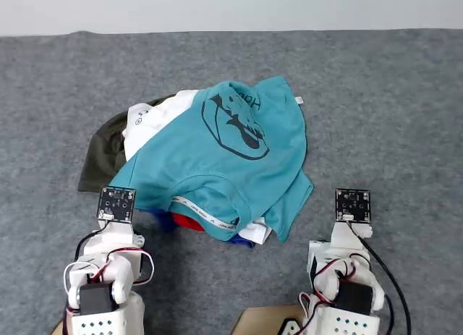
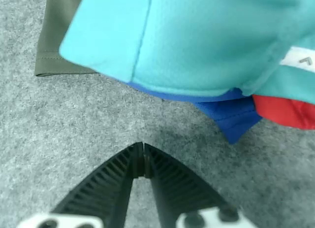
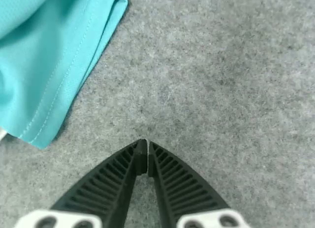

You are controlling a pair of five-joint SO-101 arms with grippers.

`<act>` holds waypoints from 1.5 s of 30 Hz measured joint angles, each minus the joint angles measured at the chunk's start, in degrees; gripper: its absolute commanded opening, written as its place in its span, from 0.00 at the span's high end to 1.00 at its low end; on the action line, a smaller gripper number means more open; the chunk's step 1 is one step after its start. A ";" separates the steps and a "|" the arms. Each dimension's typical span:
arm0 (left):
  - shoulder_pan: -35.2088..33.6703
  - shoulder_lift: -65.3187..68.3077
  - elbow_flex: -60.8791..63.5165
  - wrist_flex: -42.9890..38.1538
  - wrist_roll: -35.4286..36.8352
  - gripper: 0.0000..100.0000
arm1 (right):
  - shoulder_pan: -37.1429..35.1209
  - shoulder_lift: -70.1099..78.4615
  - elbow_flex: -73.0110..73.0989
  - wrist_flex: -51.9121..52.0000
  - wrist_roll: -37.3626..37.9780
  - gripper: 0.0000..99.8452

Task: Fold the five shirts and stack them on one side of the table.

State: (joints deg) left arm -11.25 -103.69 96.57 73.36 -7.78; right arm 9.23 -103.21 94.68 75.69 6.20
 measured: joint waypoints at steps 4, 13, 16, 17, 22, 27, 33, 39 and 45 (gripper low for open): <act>0.00 0.00 0.00 0.00 0.00 0.99 | 0.00 0.00 0.00 0.00 0.00 0.99; 0.00 0.00 0.00 0.00 0.00 0.99 | 0.00 0.00 0.00 0.00 0.00 0.99; 0.00 0.00 0.00 0.00 0.00 0.99 | 0.00 0.00 0.00 0.00 0.00 0.99; 0.00 0.00 0.00 0.00 0.00 0.99 | 0.00 0.00 0.00 0.00 0.00 0.99; 0.00 0.00 0.00 0.00 0.00 0.99 | 0.00 0.00 0.00 0.00 0.00 0.99; 0.00 0.00 0.00 0.00 0.00 0.99 | 0.00 0.00 0.00 0.00 0.00 0.99; 0.00 0.00 0.00 0.00 0.00 0.99 | 0.00 0.00 0.00 0.00 0.00 0.99; 0.00 0.00 0.00 0.00 0.00 0.99 | 0.00 0.00 0.00 0.00 0.00 0.99; 0.97 0.00 0.00 -3.25 0.00 0.99 | 0.00 0.00 0.00 0.00 0.00 0.99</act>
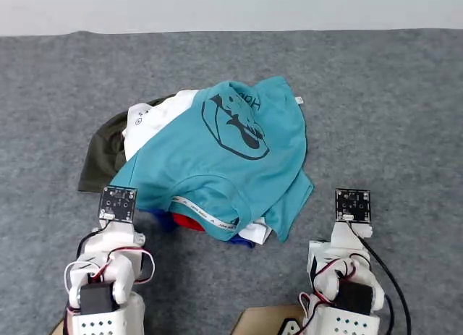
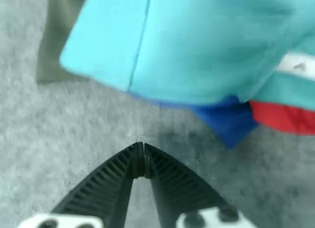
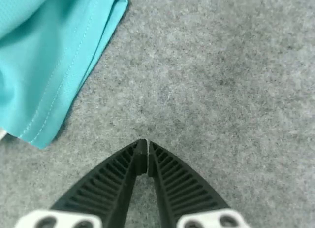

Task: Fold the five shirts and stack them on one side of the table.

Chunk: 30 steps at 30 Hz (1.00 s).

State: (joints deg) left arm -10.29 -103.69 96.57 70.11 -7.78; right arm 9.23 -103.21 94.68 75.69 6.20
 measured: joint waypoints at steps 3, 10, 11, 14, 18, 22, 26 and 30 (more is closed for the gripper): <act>0.00 0.00 -1.93 -3.25 0.00 0.99 | 0.00 0.00 0.00 0.00 0.00 0.99; 5.80 0.00 -13.01 0.88 0.00 0.98 | 0.00 0.00 0.00 0.00 0.00 0.99; 6.59 0.00 -15.12 1.41 0.00 0.97 | 0.00 0.00 0.00 0.00 0.00 0.99; 9.23 2.37 -22.24 1.49 0.00 0.95 | 0.00 0.00 0.00 0.00 0.00 0.99; 10.81 14.86 -33.05 1.58 0.00 0.95 | 0.00 0.00 0.00 0.00 0.00 0.99; 10.73 34.64 -49.05 4.92 0.00 0.95 | 0.00 0.00 0.00 0.00 0.00 0.99; 10.81 56.09 -69.10 13.19 -2.20 0.94 | 0.00 0.00 0.00 0.00 0.00 0.99; 10.99 74.29 -88.88 22.42 -7.03 0.87 | 0.00 0.00 0.00 0.00 0.00 0.99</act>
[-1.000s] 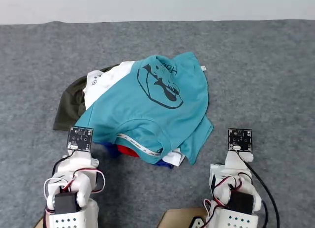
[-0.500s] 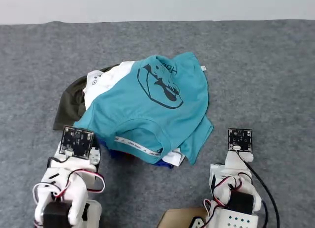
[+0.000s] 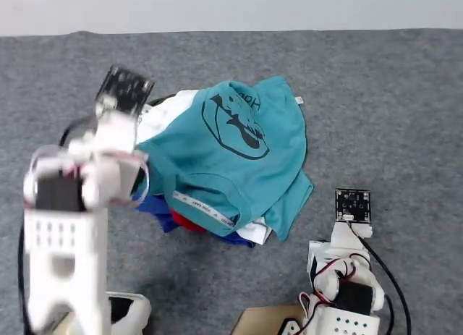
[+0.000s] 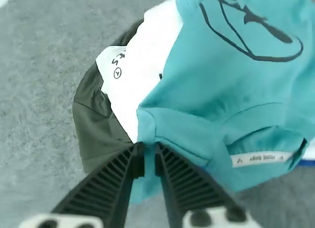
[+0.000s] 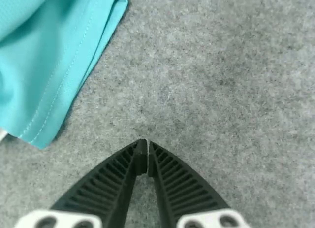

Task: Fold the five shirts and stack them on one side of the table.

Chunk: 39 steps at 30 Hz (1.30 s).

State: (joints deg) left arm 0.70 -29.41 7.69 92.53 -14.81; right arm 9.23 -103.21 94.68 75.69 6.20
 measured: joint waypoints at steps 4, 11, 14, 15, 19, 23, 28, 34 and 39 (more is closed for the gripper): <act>0.00 13.45 -15.03 5.98 -2.99 0.73 | 0.00 0.00 0.00 0.00 0.00 0.99; -0.09 24.88 -22.77 6.42 -7.74 0.68 | 0.00 0.00 0.00 0.00 0.00 0.99; 0.35 27.69 -22.95 6.51 -10.73 0.68 | 0.00 0.00 0.00 0.00 0.00 0.99; 0.62 28.75 -23.03 6.51 -11.34 0.68 | 0.00 0.00 0.00 0.00 0.00 0.99; 0.79 34.46 -24.62 5.10 -12.48 0.68 | 0.00 0.00 0.00 0.00 0.00 0.99; 0.09 41.32 -27.96 2.46 -12.48 0.68 | 0.00 0.00 0.00 0.00 0.00 0.99; 0.00 51.43 -31.30 0.09 -12.40 0.68 | 0.00 0.00 0.00 0.00 0.00 0.99; -0.26 61.71 -34.81 1.76 -14.24 0.90 | 0.00 0.00 0.00 0.00 0.00 0.99; 0.18 63.47 -39.65 6.51 -17.05 1.00 | 0.00 0.00 0.00 0.00 0.00 0.99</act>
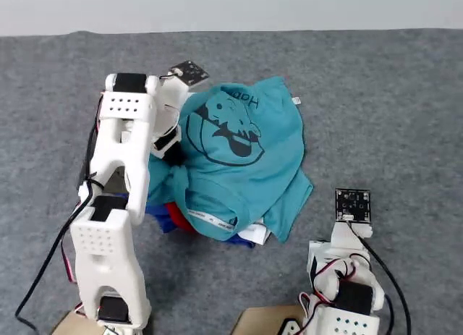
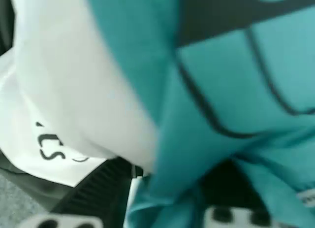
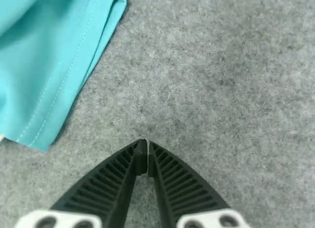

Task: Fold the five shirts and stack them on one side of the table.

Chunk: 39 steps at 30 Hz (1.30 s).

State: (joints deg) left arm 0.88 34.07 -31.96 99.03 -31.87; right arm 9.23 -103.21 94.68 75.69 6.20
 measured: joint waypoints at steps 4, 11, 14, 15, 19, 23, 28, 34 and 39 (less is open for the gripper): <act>-2.29 -0.97 -3.52 0.35 -0.35 1.00 | 0.00 0.00 0.00 0.00 0.00 0.99; -11.08 -11.16 -12.57 0.35 2.11 1.00 | 0.00 0.00 0.00 0.00 0.00 0.99; -16.35 -13.89 -17.49 0.26 4.48 1.00 | 0.00 0.00 0.00 0.00 0.00 0.99; -18.29 -14.33 -18.90 -0.26 5.10 1.00 | 0.00 0.00 0.00 0.00 0.00 0.99; -26.46 -14.59 -21.89 -3.96 6.42 1.00 | 0.00 0.00 0.00 0.00 0.00 0.99; -35.34 -14.59 -22.24 -9.05 6.86 1.00 | 0.00 0.00 0.00 0.00 0.00 0.99; -46.07 -14.59 -22.24 -14.51 7.03 1.00 | 0.00 0.00 0.00 0.00 0.00 0.99; -55.12 -14.59 -22.24 -17.67 7.03 1.00 | 0.00 0.00 0.00 0.00 0.00 0.99; -58.64 -14.59 -19.69 -21.27 7.30 0.98 | 0.00 0.00 0.00 0.00 0.00 0.99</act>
State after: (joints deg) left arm -57.76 19.47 -51.65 77.76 -24.57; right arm 9.23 -103.21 94.68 75.69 6.20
